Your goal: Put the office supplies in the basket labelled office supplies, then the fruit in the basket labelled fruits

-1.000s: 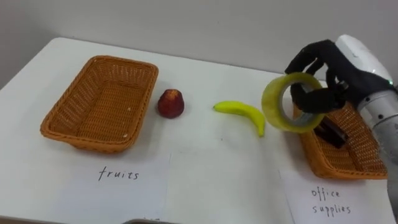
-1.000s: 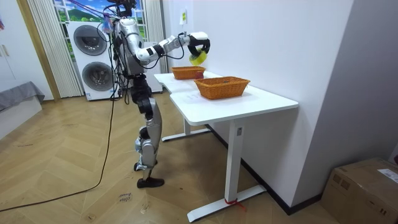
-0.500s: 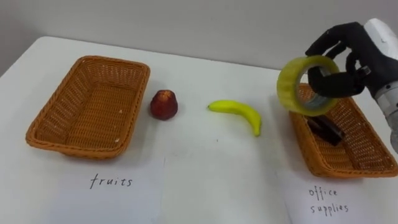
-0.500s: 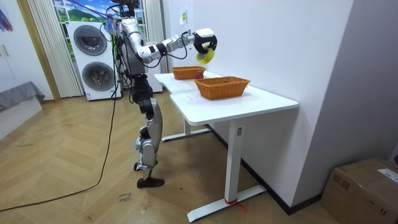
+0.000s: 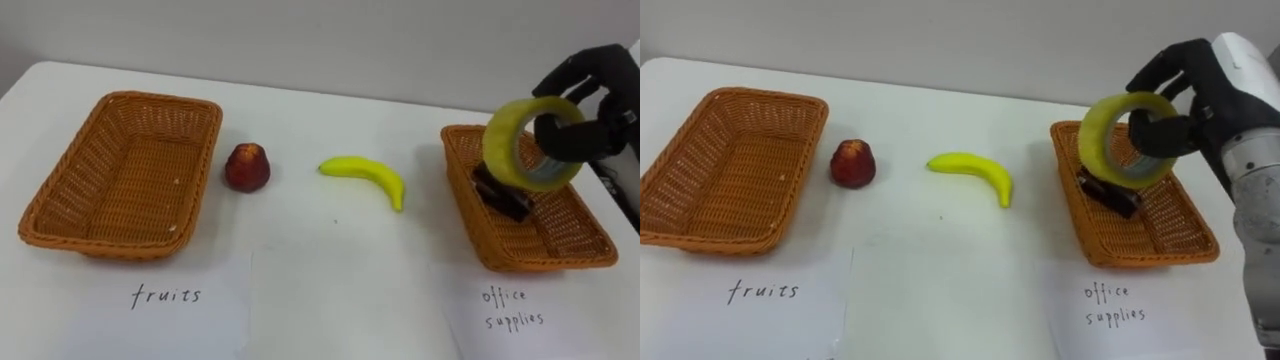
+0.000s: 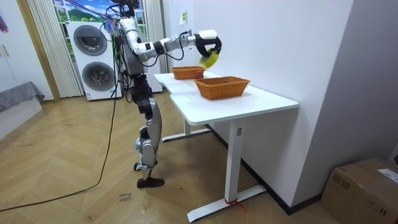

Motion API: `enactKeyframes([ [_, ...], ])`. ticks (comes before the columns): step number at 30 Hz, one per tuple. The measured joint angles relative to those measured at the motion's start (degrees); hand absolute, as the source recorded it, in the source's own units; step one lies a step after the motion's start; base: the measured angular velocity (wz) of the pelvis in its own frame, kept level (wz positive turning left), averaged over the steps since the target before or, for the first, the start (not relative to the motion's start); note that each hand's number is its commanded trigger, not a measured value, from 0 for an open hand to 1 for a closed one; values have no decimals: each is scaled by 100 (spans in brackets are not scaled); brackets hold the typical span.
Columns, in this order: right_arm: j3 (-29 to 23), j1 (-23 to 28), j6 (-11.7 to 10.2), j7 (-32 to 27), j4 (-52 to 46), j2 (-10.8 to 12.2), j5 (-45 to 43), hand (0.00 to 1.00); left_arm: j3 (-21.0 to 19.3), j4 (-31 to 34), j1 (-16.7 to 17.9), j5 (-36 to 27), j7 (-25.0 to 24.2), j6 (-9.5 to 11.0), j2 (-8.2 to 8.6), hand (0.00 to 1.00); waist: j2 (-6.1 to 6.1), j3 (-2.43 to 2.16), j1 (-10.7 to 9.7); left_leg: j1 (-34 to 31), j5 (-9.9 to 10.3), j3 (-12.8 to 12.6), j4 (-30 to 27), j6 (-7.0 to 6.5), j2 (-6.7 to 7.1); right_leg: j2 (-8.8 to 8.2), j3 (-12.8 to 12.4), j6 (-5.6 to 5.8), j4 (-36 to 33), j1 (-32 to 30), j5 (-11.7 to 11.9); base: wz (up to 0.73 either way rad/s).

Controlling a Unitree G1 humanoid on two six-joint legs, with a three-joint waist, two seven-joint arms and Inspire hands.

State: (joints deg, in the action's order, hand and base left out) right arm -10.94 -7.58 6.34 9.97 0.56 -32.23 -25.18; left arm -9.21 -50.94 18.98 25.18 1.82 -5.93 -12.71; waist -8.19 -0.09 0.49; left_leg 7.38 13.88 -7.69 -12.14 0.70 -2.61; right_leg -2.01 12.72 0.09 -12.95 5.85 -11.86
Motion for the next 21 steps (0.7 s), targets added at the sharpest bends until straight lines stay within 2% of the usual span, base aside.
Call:
enactKeyframes([
  [6, 3, -2, 2, 15, 385, 0, -40, 100, 0, 166, 43, 25, 7, -3, -3, 0, 73, 49, 16, 19, -1, -17, 4, 1, -4, 3, -71, 0, -67, -40, -2, -3],
  [11, 11, -1, 72, 71, 576, 0, -210, 100, -5, 257, 73, 27, -13, -3, -11, 0, 67, 48, 131, 5, -3, -20, 43, -1, 16, 6, -145, 0, -107, -120, -4, -10],
  [13, 20, -1, 73, 72, 618, 0, -237, 100, -6, 256, 72, 25, -26, -4, -30, 0, 39, 45, 142, -10, -3, -20, 41, -1, 17, 7, -145, 0, -103, -111, -4, 0],
  [17, 63, -1, 73, 78, 767, 0, -268, 100, -5, 256, 78, 27, -67, -5, -42, 0, -17, 8, 152, -17, -3, -18, 40, -1, 17, 8, -141, 0, -90, -107, -3, 0],
  [21, 63, -1, 74, 96, 796, 0, -297, 100, -5, 258, 84, 27, -126, -5, -48, 0, -13, 13, 148, -27, -2, -15, 40, -1, 16, 11, -137, 0, -74, -105, -3, 0],
])
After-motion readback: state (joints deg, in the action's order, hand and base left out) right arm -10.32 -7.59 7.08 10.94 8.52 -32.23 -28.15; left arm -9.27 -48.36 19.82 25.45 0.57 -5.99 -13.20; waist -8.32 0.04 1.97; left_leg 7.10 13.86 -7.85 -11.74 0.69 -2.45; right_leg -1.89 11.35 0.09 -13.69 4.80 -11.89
